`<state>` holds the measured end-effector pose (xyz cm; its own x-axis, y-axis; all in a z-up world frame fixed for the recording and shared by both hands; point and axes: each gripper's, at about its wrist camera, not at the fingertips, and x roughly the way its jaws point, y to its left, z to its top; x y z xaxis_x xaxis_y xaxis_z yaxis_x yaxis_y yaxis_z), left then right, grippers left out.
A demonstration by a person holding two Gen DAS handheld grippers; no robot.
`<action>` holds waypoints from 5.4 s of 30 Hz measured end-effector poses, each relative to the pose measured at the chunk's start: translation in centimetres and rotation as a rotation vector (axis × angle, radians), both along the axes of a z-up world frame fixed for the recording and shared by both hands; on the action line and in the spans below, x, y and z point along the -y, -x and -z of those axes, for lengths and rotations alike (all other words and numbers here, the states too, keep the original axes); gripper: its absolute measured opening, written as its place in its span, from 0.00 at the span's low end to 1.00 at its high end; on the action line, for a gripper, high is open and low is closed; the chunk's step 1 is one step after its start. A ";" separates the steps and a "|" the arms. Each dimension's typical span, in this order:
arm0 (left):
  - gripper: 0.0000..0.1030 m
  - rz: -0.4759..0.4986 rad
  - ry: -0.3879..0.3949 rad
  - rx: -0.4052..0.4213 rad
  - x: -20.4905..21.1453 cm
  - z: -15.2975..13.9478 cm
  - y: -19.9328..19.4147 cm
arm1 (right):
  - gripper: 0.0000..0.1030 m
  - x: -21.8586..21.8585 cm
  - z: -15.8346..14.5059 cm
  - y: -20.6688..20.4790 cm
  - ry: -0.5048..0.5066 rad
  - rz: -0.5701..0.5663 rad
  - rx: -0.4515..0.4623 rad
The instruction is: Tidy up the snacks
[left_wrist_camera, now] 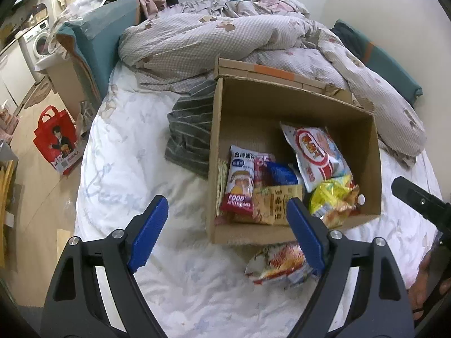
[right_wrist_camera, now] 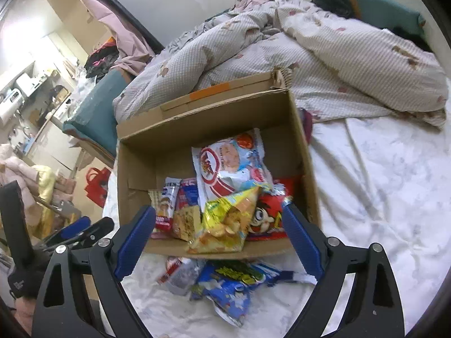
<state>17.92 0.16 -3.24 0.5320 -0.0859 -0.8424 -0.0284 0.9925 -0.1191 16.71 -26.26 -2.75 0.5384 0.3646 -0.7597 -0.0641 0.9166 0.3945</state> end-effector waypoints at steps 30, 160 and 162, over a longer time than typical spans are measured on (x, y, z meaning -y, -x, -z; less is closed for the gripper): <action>0.79 0.316 -0.022 -0.174 9.0 9.0 2.0 | 0.90 4.3 4.6 5.6 -0.107 0.164 -0.252; 0.76 0.085 0.046 0.050 3.5 -0.8 -6.5 | 0.78 3.0 1.9 -6.7 -0.048 0.140 -0.024; 0.76 0.086 0.045 0.043 3.5 -0.6 -6.5 | 0.78 3.1 2.2 -6.7 -0.061 0.139 -0.036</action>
